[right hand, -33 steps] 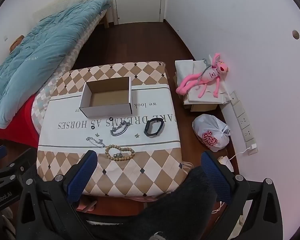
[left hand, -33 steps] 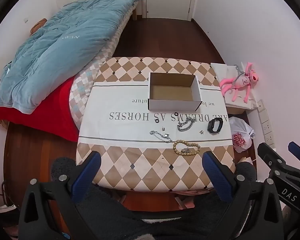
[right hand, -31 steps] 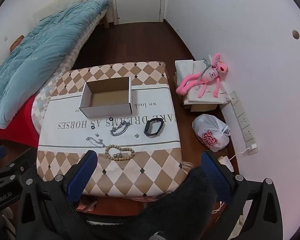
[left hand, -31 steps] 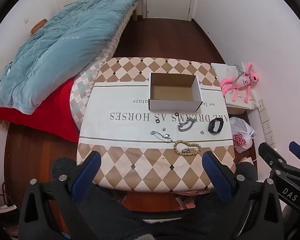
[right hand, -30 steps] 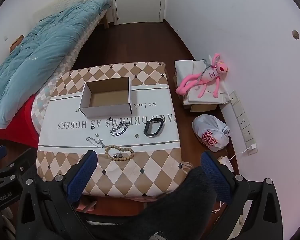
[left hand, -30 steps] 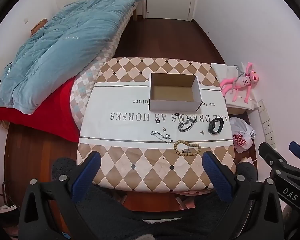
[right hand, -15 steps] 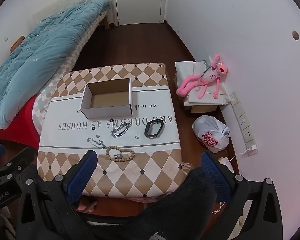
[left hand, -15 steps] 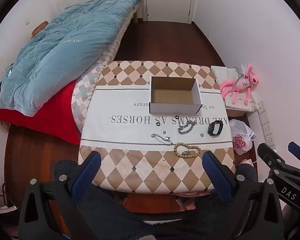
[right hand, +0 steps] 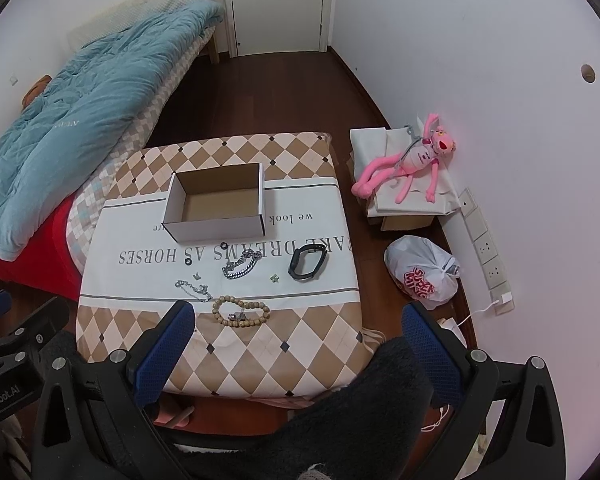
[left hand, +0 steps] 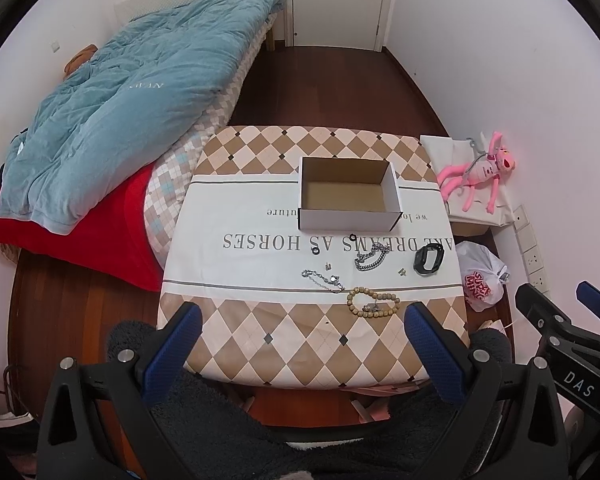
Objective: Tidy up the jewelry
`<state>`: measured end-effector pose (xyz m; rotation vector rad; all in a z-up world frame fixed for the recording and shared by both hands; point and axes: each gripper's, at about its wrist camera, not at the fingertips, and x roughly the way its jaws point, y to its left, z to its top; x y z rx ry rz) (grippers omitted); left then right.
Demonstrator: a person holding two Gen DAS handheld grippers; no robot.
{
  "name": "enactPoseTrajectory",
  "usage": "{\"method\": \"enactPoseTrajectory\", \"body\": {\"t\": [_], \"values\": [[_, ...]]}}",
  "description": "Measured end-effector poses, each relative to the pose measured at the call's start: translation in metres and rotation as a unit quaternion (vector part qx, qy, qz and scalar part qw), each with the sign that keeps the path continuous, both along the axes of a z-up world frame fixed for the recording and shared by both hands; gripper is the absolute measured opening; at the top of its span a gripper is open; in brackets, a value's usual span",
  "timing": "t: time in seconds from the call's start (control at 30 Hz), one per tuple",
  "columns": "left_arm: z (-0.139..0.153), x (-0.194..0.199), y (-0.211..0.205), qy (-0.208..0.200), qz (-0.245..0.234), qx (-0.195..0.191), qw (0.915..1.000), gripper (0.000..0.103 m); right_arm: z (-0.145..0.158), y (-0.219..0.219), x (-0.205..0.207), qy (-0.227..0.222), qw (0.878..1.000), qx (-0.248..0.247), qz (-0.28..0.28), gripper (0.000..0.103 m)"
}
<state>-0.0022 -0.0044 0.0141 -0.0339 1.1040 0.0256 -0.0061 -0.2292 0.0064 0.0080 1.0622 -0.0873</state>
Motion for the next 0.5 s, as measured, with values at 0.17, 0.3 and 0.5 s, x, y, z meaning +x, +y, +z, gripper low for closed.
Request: {"method": "enactPoseTrajectory", "body": {"t": [0.17,0.3,0.5], "values": [[0.0029,-0.002,0.0011,-0.002,0.001,-0.001,1.0,0.103,0.0008,0.001,0.0002,0.0,1.0,0.001,0.001,0.103],[0.0031,-0.0025,0.0009,-0.003,0.0,-0.001,1.0,0.103,0.0016,0.0004,-0.0003,-0.001,1.0,0.001,0.001,0.103],[0.0035,-0.003,0.0006,-0.004,0.0,-0.001,1.0,0.103,0.0038,-0.0002,0.0009,-0.003,1.0,0.002,0.002,0.103]]}}
